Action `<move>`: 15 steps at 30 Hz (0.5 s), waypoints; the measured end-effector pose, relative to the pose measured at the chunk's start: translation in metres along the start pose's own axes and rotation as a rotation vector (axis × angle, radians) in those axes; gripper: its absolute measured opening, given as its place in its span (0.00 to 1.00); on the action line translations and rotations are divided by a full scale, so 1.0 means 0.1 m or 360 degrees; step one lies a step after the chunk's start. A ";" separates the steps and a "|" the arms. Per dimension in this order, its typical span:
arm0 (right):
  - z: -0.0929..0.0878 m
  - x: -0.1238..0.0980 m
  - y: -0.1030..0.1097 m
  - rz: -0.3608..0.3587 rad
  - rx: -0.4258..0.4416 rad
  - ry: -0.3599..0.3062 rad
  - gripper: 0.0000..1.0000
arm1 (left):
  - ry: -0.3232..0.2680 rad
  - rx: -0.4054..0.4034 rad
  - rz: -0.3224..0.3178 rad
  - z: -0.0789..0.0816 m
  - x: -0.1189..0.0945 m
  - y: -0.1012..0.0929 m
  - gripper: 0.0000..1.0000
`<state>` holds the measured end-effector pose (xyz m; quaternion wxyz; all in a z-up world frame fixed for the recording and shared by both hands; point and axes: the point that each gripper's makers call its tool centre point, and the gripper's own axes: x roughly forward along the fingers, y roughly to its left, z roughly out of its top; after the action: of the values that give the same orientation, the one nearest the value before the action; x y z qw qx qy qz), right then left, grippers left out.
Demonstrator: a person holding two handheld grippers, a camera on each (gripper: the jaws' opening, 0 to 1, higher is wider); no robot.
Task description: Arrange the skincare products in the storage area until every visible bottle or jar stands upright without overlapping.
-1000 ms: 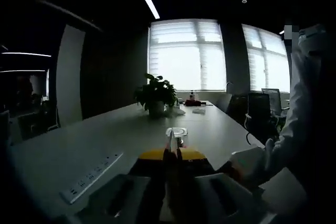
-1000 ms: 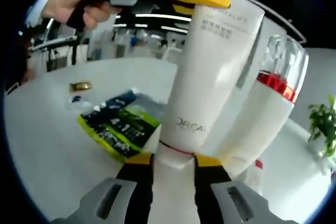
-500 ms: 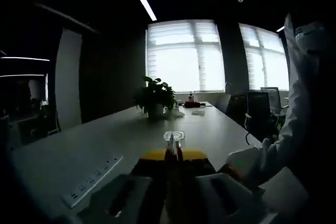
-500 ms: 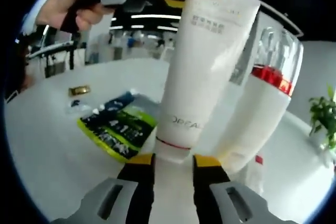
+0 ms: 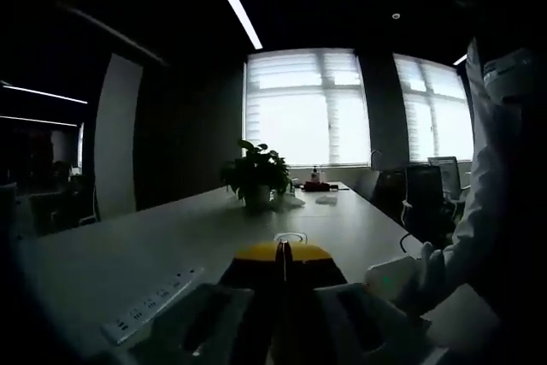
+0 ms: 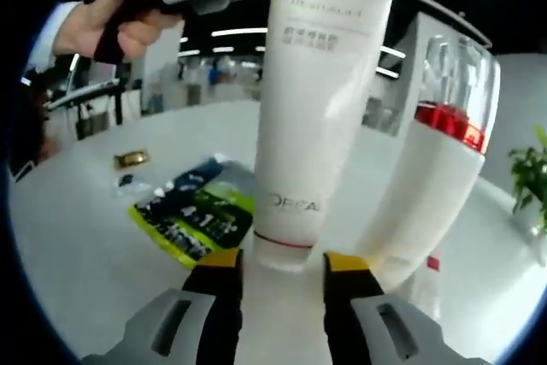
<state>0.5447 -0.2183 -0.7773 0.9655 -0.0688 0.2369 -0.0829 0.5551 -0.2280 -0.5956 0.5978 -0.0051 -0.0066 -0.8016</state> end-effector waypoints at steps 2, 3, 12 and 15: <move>0.01 0.02 0.00 -0.0009 -0.0046 0.0003 0.26 | 0.0002 -0.0011 -0.0003 0.00 0.00 0.00 0.04; 0.01 0.02 0.00 -0.0014 -0.0075 0.0008 0.22 | 0.0002 -0.0007 -0.0002 0.00 0.00 0.00 0.04; 0.03 -0.04 -0.02 -0.0075 -0.0098 0.0007 0.18 | 0.0011 -0.0039 -0.0062 0.01 0.01 -0.07 0.04; 0.03 -0.12 -0.07 -0.0125 -0.0057 -0.0048 0.00 | 0.0018 -0.0039 -0.0068 0.01 0.01 -0.07 0.04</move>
<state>0.5344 -0.2228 -0.7678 0.9636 -0.0966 0.2209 -0.1155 0.5483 -0.2274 -0.5948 0.5804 -0.0076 0.0063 -0.8143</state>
